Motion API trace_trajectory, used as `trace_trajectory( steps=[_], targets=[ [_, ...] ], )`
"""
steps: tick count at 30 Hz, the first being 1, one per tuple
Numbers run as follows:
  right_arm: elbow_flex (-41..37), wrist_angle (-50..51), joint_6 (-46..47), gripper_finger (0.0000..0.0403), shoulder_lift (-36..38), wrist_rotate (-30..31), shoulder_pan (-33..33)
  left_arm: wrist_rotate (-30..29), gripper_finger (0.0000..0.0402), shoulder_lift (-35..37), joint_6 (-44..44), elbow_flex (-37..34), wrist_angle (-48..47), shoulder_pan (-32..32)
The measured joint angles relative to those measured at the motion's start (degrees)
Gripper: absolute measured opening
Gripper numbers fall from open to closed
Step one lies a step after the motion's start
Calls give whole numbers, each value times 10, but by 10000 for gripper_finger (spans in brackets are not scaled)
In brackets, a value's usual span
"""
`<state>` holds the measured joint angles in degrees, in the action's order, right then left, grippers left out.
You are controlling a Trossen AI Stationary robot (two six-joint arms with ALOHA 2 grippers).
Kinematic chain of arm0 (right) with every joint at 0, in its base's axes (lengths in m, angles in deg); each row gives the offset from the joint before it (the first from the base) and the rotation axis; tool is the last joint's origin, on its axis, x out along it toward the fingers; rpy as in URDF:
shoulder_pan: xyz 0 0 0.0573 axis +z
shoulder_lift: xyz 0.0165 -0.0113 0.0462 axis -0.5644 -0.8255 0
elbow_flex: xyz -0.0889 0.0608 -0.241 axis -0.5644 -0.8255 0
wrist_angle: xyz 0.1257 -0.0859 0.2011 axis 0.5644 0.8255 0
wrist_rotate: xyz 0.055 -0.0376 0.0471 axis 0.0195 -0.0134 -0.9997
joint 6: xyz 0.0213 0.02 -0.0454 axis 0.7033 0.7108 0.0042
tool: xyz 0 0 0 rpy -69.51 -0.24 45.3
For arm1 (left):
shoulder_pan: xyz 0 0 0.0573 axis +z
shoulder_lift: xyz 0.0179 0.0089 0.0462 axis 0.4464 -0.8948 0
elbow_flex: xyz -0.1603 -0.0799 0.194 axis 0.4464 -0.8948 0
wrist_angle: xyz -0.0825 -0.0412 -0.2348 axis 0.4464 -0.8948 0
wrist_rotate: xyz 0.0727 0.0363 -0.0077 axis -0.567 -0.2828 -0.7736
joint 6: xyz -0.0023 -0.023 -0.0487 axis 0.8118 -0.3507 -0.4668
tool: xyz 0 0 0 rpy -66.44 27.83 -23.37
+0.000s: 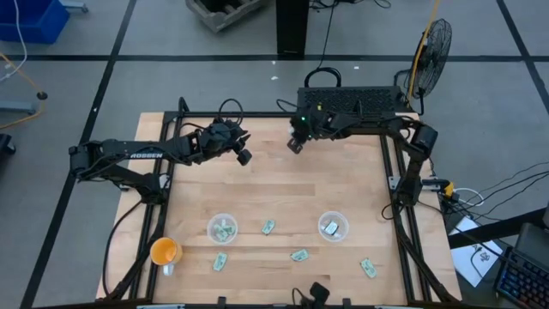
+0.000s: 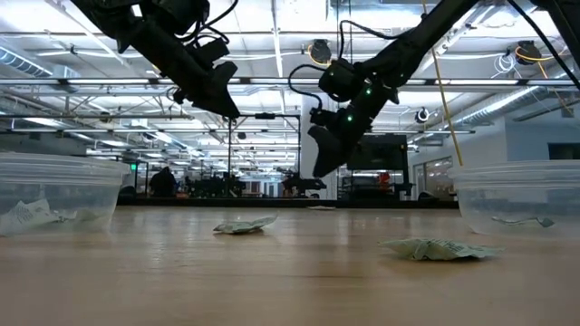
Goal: Pick and place Stevia / Truvia into bins
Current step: Put the light green stevia packet into the right transparent container
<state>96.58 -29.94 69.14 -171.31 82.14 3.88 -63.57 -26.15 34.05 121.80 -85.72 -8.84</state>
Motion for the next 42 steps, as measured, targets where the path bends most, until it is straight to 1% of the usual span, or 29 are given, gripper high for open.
trace_trajectory(
  steps=[2,6,9,11,17,22,30,37,39,42],
  targets=[
    [0,-47,-4,131,-14,1,-3,0,76,0,-1,0,0,0],
    [0,-92,28,182,-42,2,-14,0,76,0,-1,0,0,0],
    [0,-75,42,205,-55,5,-22,1,76,0,-1,0,0,0],
    [0,-56,43,210,-59,5,-27,2,76,0,1,0,0,0],
    [0,-25,58,204,-62,5,-34,2,76,0,1,0,0,3],
    [0,-30,50,200,-67,6,-33,2,76,0,1,0,3,3],
    [2,-28,61,199,-102,7,-33,2,76,0,2,0,8,3],
    [3,-24,56,198,-103,7,-33,2,76,0,2,0,10,3],
    [2,-23,56,194,-103,6,-33,2,76,0,2,0,10,3],
    [2,-22,58,173,-103,6,-33,3,76,0,2,0,10,3]
  ],
)
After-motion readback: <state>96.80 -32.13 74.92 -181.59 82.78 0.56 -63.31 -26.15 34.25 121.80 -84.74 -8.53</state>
